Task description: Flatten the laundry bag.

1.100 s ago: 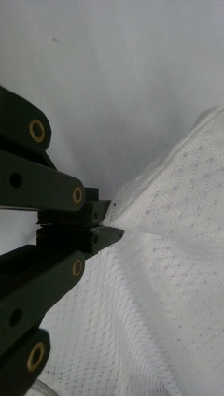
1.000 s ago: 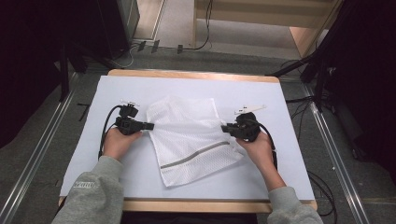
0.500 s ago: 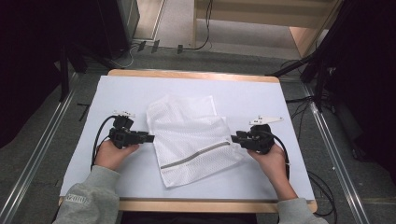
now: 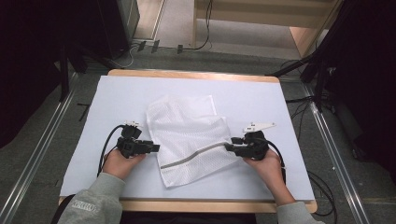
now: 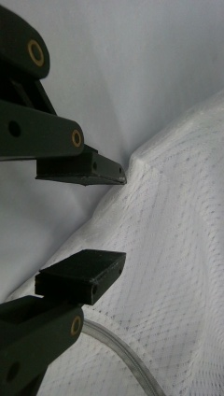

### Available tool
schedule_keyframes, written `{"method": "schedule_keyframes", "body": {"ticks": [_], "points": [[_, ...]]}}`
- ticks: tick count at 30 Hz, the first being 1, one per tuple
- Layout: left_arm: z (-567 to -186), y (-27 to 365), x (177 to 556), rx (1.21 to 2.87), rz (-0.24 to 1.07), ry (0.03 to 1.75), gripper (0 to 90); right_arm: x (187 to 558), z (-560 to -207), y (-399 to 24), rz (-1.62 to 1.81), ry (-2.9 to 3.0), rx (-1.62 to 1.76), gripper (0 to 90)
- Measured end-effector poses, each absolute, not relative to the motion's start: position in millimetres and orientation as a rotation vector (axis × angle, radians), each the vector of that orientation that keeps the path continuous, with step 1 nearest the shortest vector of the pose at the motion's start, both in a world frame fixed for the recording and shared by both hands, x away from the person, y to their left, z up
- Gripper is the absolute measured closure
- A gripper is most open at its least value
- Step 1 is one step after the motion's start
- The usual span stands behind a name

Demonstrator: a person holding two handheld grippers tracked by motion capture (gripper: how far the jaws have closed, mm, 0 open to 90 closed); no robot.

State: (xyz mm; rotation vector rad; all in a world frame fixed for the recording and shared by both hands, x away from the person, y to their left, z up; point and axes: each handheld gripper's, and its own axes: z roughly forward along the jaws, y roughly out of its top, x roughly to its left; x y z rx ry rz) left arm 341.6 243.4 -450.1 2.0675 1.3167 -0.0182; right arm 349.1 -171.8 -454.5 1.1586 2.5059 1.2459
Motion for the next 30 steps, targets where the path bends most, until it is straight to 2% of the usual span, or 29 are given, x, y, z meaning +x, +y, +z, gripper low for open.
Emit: {"method": "schedule_keyframes", "body": {"ticks": [2, 8, 10, 13, 16, 21, 23, 30], "points": [[-451, 242, 342, 2.067, -0.012, 1.309, 56.7, 351, -457, -168, 1.241, 2.522, 1.152, 54.0], [-453, 237, 342, 2.09, 0.004, 1.282, 63.3, 355, -467, -154, 1.17, 2.565, 1.133, 54.0], [-453, 236, 342, 2.092, 0.005, 1.283, 67.5, 356, -469, -150, 1.142, 2.575, 1.121, 56.3], [-455, 232, 344, 2.123, 0.017, 1.249, 81.7, 355, -470, -146, 1.082, 2.558, 1.103, 69.1], [-456, 229, 345, 2.135, 0.018, 1.235, 89.4, 355, -470, -146, 1.072, 2.555, 1.106, 72.8], [-456, 230, 349, 2.13, -0.03, 1.23, 90.0, 357, -468, -146, 1.063, 2.569, 1.128, 74.1], [-454, 233, 351, 2.125, -0.033, 1.236, 90.0, 358, -467, -147, 1.073, 2.587, 1.142, 83.5], [-449, 248, 357, 2.105, -0.017, 1.264, 90.0, 347, -464, -147, 1.075, 2.635, 1.169, 85.4]]}}
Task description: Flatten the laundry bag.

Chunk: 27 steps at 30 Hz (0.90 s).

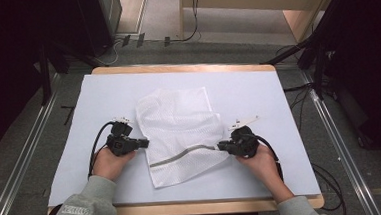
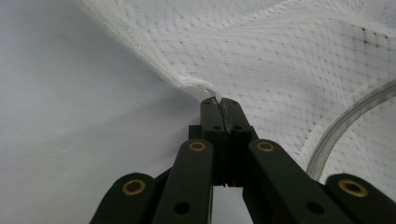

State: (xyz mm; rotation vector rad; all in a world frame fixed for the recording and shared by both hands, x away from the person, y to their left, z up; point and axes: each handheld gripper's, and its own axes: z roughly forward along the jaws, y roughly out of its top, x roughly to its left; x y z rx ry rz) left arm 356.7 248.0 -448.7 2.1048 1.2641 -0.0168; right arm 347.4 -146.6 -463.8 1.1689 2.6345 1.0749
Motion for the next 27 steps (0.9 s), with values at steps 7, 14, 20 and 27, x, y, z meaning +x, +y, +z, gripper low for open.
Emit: {"method": "schedule_keyframes", "body": {"ticks": [7, 14, 20, 27], "points": [[-444, 273, 365, 2.081, -0.002, 1.301, 90.0, 318, -459, -125, 1.08, 2.723, 1.077, 89.7], [-443, 285, 372, 2.101, 0.017, 1.314, 90.0, 296, -458, -107, 1.137, 2.775, 1.025, 89.7], [-441, 292, 365, 2.085, -0.084, 1.273, 83.9, 290, -451, -110, 1.209, 2.718, 0.979, 74.7], [-426, 297, 378, 2.016, 0.01, 1.281, 64.0, 311, -438, -127, 1.302, 2.565, 1.016, 69.2]]}}
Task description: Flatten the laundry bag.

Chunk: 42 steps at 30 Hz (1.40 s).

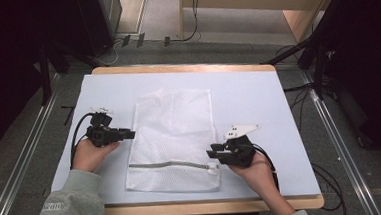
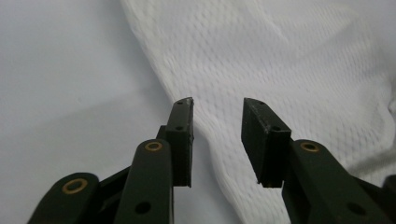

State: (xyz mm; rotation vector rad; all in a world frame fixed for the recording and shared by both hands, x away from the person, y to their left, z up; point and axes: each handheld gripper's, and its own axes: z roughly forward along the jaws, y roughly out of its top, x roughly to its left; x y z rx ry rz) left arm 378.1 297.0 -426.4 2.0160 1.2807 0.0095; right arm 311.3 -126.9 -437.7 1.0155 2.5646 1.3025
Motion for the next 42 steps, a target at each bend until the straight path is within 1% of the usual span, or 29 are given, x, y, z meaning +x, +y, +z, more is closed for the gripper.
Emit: {"method": "schedule_keyframes", "body": {"ticks": [2, 4, 5, 6, 7, 12, 15, 17, 18, 20, 21, 22, 26, 27, 28, 30, 32, 37, 39, 40, 41, 42], "points": [[-426, 296, 396, 2.003, 0.027, 1.302, 59.5, 332, -438, -130, 1.295, 2.528, 1.057, 67.8], [-427, 296, 408, 2.005, 0.059, 1.313, 58.7, 345, -440, -131, 1.291, 2.5, 1.09, 65.2], [-427, 296, 408, 2.005, 0.059, 1.313, 58.1, 345, -440, -131, 1.291, 2.5, 1.09, 65.2], [-427, 296, 416, 2.0, 0.066, 1.328, 57.3, 361, -443, -132, 1.276, 2.482, 1.121, 62.9], [-427, 296, 421, 1.993, 0.067, 1.329, 57.3, 361, -443, -132, 1.276, 2.482, 1.121, 62.9], [-433, 290, 446, 1.976, 0.075, 1.347, 54.4, 386, -452, -126, 1.227, 2.475, 1.186, 62.7], [-439, 287, 456, 1.974, 0.072, 1.359, 53.9, 387, -454, -125, 1.219, 2.476, 1.192, 62.7], [-447, 282, 461, 1.965, 0.044, 1.356, 56.7, 386, -454, -125, 1.197, 2.488, 1.195, 62.6], [-449, 281, 461, 1.968, 0.02, 1.349, 61.5, 386, -455, -125, 1.19, 2.488, 1.199, 62.6], [-450, 279, 461, 1.975, 0.022, 1.335, 77.7, 385, -456, -125, 1.182, 2.495, 1.2, 62.7], [-449, 277, 460, 1.975, 0.021, 1.326, 77.7, 385, -456, -125, 1.182, 2.495, 1.2, 62.7], [-442, 272, 456, 1.983, 0.064, 1.273, 89.4, 384, -457, -124, 1.161, 2.501, 1.186, 62.8], [-421, 256, 438, 2.041, 0.184, 1.115, 89.8, 383, -458, -123, 1.138, 2.509, 1.18, 62.7], [-421, 256, 438, 2.041, 0.184, 1.115, 89.8, 383, -458, -124, 1.138, 2.511, 1.178, 62.7], [-415, 246, 428, 2.086, 0.219, 1.048, 89.7, 384, -459, -124, 1.133, 2.516, 1.176, 62.7], [-414, 241, 424, 2.111, 0.23, 1.021, 89.6, 383, -459, -124, 1.126, 2.515, 1.191, 62.7], [-420, 234, 415, 2.168, 0.218, 0.985, 89.4, 384, -461, -124, 1.12, 2.521, 1.189, 62.7], [-434, 234, 413, 2.17, 0.135, 1.026, 89.2, 384, -460, -124, 1.116, 2.512, 1.192, 63.7], [-437, 234, 411, 2.151, 0.094, 1.04, 89.2, 384, -459, -124, 1.131, 2.504, 1.183, 67.4], [-438, 231, 409, 2.14, 0.065, 1.031, 89.3, 385, -457, -123, 1.156, 2.491, 1.181, 70.9], [-438, 231, 409, 2.14, 0.065, 1.031, 89.3, 385, -455, -122, 1.163, 2.486, 1.187, 72.7], [-439, 226, 406, 2.138, 0.034, 1.006, 89.3, 385, -453, -121, 1.173, 2.483, 1.182, 74.5]]}}
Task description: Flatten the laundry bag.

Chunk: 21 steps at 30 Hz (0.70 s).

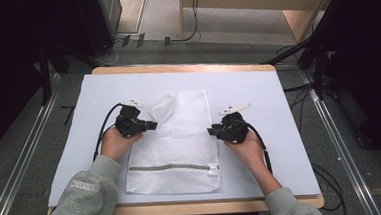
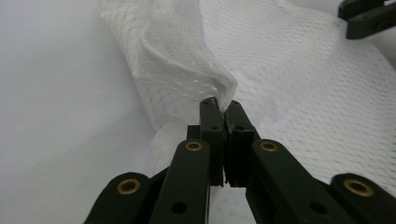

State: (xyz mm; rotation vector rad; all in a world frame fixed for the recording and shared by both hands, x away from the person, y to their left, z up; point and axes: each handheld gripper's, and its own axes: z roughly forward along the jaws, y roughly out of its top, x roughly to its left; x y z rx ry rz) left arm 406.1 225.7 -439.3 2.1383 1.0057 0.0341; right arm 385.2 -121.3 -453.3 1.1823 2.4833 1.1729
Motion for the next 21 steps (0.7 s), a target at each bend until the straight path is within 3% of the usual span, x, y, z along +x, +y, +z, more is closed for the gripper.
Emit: {"method": "schedule_keyframes", "body": {"ticks": [12, 21], "points": [[-453, 193, 387, 2.183, -0.083, 0.939, 86.9, 395, -432, -95, 1.275, 2.481, 1.135, 86.1], [-458, 185, 382, 2.223, -0.106, 0.904, 85.4, 411, -422, -61, 1.34, 2.482, 1.071, 85.5]]}}
